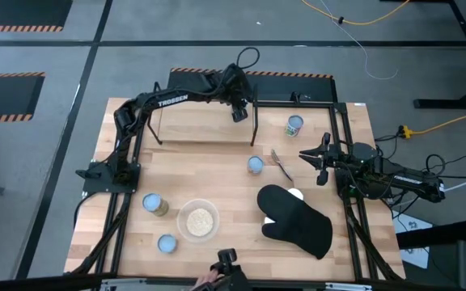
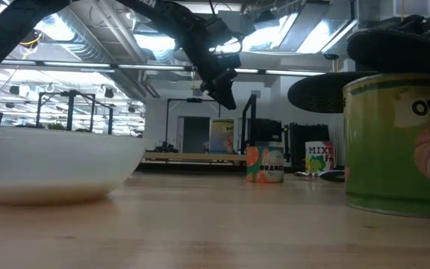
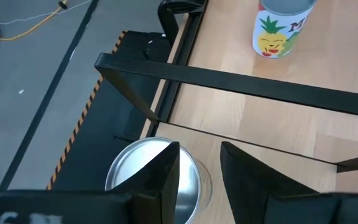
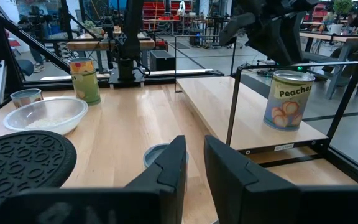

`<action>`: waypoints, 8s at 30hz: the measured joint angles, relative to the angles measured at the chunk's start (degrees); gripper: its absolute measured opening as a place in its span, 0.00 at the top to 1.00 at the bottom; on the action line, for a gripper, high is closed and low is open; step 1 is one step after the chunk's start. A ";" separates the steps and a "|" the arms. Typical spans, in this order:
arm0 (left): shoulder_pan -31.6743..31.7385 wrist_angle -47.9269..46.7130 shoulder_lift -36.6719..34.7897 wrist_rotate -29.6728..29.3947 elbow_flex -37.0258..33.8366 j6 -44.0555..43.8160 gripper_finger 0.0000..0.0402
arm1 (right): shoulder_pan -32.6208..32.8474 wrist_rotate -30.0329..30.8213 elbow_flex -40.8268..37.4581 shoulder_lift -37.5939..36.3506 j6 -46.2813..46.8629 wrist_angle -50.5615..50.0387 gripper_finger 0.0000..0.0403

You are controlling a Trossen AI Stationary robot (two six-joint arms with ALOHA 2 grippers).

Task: Pick and place cans onto a shelf
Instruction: Put the canned peaches on the shelf

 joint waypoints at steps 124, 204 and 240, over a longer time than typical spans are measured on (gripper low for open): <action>0.46 0.69 -2.99 5.66 -5.22 26.48 0.89 | 0.01 0.03 0.00 0.01 0.00 -0.01 0.84; 0.40 0.40 0.52 -0.13 -2.97 16.19 1.00 | 0.00 0.02 0.00 0.01 -0.02 -0.02 0.84; 2.93 -1.21 0.50 7.28 -2.97 22.62 0.86 | 0.01 0.02 0.00 0.00 -0.02 -0.01 0.84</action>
